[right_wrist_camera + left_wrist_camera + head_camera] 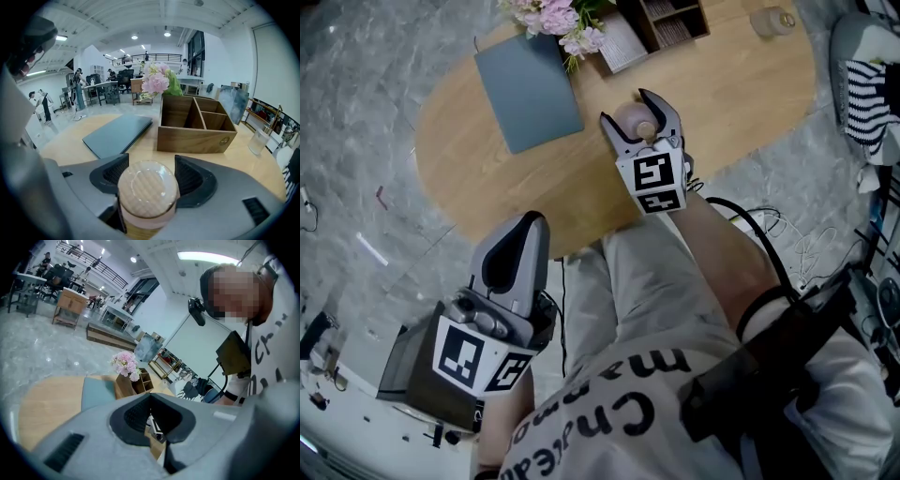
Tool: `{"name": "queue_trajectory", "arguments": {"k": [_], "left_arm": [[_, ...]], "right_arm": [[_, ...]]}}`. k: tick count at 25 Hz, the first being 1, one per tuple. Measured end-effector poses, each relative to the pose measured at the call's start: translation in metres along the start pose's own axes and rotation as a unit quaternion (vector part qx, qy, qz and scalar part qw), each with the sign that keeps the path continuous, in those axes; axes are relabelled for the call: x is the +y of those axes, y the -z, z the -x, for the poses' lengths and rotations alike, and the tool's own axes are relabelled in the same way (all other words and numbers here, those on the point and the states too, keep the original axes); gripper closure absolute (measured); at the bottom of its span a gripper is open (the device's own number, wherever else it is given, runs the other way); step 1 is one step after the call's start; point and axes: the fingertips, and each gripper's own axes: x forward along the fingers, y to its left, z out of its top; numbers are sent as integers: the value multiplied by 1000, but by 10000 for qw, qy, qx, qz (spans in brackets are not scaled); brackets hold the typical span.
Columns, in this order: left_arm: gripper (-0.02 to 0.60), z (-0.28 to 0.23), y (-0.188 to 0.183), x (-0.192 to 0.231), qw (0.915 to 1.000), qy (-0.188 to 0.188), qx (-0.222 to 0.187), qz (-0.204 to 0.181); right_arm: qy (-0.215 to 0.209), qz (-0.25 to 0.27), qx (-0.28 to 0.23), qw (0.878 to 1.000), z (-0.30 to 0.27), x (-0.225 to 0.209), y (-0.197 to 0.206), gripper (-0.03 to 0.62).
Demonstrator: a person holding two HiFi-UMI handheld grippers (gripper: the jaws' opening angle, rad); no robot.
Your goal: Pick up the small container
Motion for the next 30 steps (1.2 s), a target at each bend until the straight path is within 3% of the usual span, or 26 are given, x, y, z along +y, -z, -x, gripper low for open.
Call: {"name": "queue_trajectory", "arguments": {"k": [4,7,11,25,30], "left_arm": [[568,7,-5,-4,9999,-75,-81,-25],[568,15,-5,-8,9998,-142,-126,2],[568,22,-6,-15,9996,-220,-201,15],[568,38,-20,-14,9988,-334,-335,-117],[568,43,-21,-17,9985,-311,-425,-165]], "right_arm": [[-38,-85,6,10000,2,-1,-1,297],[-53,-226,-26,9997,10,-2,-6,358],[-142,-285,15,9995,15,0,-4,376],[55,421,43,9991,18,-7,-16,527],[5,528,164,9985,19,-5,-12,536]]}}
